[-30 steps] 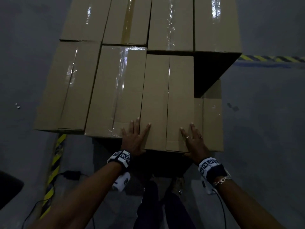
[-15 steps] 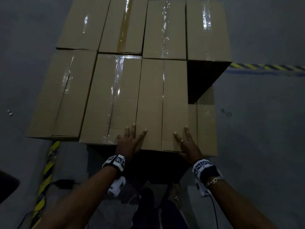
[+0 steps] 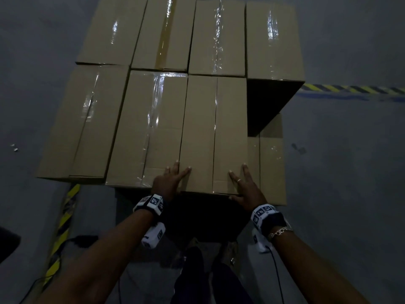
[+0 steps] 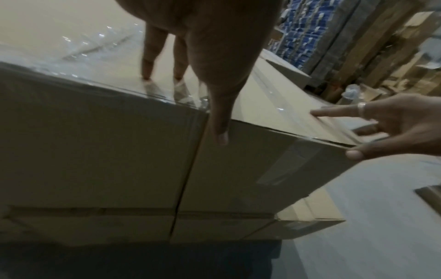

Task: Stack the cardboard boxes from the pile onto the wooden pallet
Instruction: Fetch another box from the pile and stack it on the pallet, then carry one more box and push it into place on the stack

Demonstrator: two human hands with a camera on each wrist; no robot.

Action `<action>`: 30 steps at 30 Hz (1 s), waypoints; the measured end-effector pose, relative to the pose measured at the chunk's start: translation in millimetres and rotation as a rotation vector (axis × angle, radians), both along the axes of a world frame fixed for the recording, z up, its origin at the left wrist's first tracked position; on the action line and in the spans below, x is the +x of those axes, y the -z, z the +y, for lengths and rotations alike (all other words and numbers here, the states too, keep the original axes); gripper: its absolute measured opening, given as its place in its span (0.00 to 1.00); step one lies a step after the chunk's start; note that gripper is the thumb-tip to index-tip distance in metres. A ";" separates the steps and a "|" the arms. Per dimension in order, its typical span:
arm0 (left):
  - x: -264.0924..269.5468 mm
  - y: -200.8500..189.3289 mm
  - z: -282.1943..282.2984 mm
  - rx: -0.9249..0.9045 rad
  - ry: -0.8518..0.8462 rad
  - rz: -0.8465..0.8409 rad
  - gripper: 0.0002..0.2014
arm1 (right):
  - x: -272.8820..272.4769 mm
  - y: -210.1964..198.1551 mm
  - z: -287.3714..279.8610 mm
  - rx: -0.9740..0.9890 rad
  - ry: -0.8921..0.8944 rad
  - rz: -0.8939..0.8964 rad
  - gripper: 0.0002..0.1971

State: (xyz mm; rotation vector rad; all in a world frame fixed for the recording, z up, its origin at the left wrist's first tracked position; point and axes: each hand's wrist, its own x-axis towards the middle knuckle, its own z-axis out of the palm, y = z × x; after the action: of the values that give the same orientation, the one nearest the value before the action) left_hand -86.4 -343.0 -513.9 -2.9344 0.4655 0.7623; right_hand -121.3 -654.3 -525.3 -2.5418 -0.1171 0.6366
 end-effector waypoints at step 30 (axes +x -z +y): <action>-124.5 -204.9 -142.3 -0.639 0.170 -0.076 0.36 | -154.9 -196.8 -83.0 0.024 0.242 -0.277 0.41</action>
State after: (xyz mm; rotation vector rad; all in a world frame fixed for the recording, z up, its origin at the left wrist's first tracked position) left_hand -210.9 -485.3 -309.0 -3.4020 1.1172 0.5544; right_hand -276.1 -737.2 -328.5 -2.5539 0.0856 0.1875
